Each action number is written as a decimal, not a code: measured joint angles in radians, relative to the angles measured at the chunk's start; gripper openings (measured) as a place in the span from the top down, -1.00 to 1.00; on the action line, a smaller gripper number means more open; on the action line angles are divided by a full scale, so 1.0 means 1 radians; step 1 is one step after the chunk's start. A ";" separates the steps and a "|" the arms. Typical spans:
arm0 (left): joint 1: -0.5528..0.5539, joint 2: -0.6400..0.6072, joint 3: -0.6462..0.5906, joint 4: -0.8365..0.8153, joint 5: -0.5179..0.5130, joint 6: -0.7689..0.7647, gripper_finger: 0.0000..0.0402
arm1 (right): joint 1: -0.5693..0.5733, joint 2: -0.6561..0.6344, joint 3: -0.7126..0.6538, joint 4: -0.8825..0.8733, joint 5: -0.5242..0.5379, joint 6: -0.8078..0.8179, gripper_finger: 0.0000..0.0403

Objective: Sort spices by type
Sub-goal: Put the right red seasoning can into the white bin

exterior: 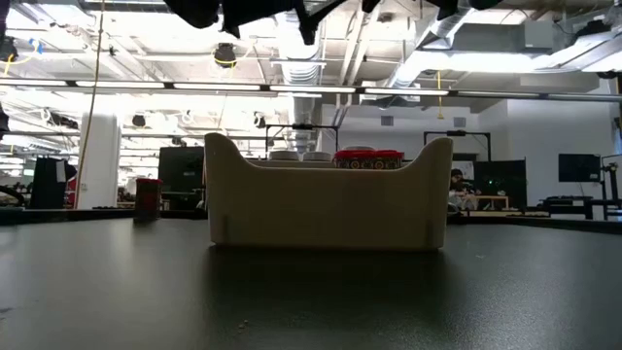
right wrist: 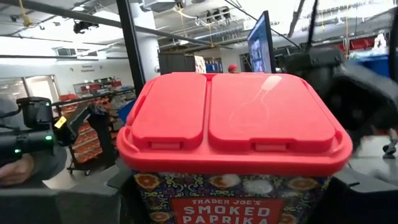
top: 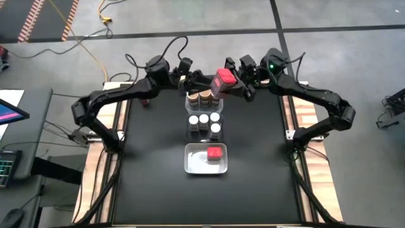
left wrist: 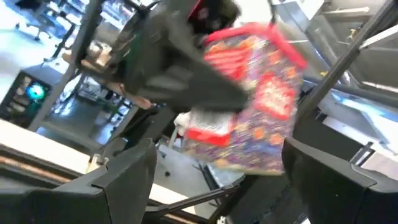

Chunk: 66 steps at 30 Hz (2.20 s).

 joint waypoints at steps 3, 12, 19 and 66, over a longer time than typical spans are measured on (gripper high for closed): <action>-0.009 0.044 0.004 0.069 0.031 -0.063 -0.66 | 0.000 0.000 0.000 -0.001 -0.002 -0.013 -0.54; -0.029 0.141 0.058 0.308 0.120 -0.191 -0.65 | -0.007 -0.002 0.002 -0.016 -0.014 -0.003 -0.54; -0.042 0.143 0.065 0.330 0.172 -0.126 -0.65 | 0.001 -0.002 0.002 -0.012 -0.061 0.021 -0.54; -0.066 0.140 0.093 0.282 -0.081 -0.259 -0.38 | -0.058 0.027 0.000 0.086 0.135 0.100 -0.90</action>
